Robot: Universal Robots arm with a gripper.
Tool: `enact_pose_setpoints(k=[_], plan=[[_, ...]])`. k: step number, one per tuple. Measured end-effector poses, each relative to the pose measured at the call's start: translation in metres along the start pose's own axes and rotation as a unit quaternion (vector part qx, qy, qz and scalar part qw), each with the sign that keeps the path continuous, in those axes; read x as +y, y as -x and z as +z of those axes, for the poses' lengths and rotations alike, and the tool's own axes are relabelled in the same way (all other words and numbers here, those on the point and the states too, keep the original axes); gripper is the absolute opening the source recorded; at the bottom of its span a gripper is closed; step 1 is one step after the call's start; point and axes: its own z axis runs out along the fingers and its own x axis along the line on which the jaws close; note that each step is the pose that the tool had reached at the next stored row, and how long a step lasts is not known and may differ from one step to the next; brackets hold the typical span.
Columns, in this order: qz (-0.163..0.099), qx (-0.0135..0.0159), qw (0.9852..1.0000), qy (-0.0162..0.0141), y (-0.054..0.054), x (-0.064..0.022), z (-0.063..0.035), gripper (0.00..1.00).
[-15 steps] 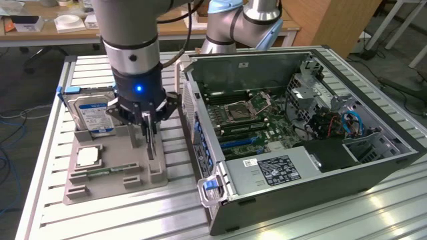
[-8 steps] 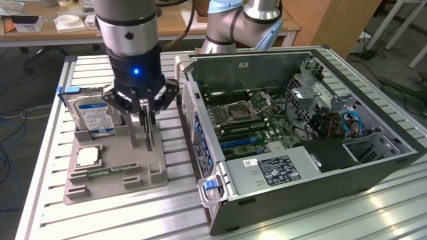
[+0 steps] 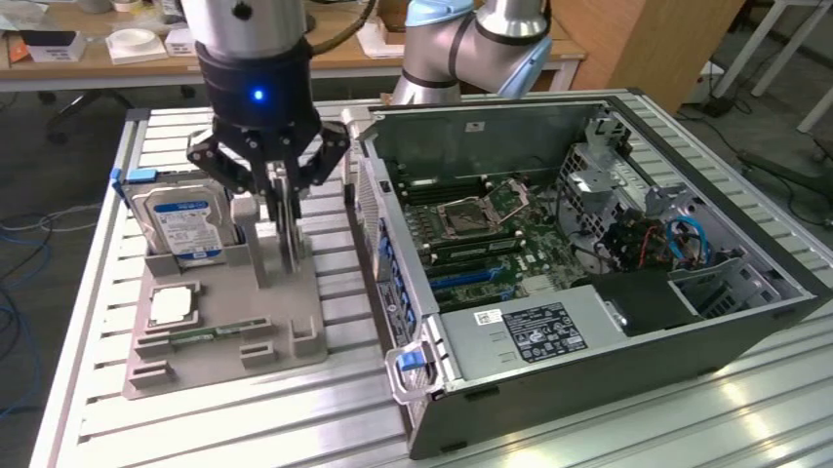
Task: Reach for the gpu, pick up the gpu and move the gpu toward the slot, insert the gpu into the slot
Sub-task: 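Pick up the gpu and move the gpu toward the slot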
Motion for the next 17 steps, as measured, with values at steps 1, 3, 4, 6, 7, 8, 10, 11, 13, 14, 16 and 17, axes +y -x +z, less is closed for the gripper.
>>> enact_pose_setpoints(k=[1, 3, 4, 6, 7, 8, 10, 11, 13, 14, 16, 17], plan=[[0.000, 0.0000, 1.0000, 0.0000, 0.000, 0.0002, -0.0045, 0.27], [0.000, 0.0000, 1.0000, 0.0000, 0.000, 0.0006, -0.0139, 0.27], [0.000, 0.0000, 1.0000, 0.0000, 0.000, 0.0008, -0.0184, 0.27], [0.000, -0.0001, 1.0000, 0.0001, 0.000, 0.0009, -0.0213, 0.27], [0.000, -0.0001, 1.0000, 0.0001, 0.000, 0.0009, -0.0217, 0.27], [0.000, -0.0001, 1.0000, 0.0000, 0.001, 0.0009, -0.0232, 0.27], [0.000, -0.0002, 1.0000, 0.0000, 0.001, 0.0013, -0.0318, 0.27], [0.000, -0.0002, 1.0000, 0.0000, 0.001, 0.0015, -0.0364, 0.27], [0.000, -0.0002, 1.0000, 0.0004, 0.001, 0.0019, -0.0454, 0.27], [0.000, -0.0002, 1.0000, 0.0005, 0.001, 0.0021, -0.0498, 0.27], [0.000, -0.0002, 1.0000, 0.0006, 0.001, 0.0025, -0.0586, 0.27], [0.000, -0.0001, 1.0000, 0.0006, 0.001, 0.0025, -0.0601, 0.27]])
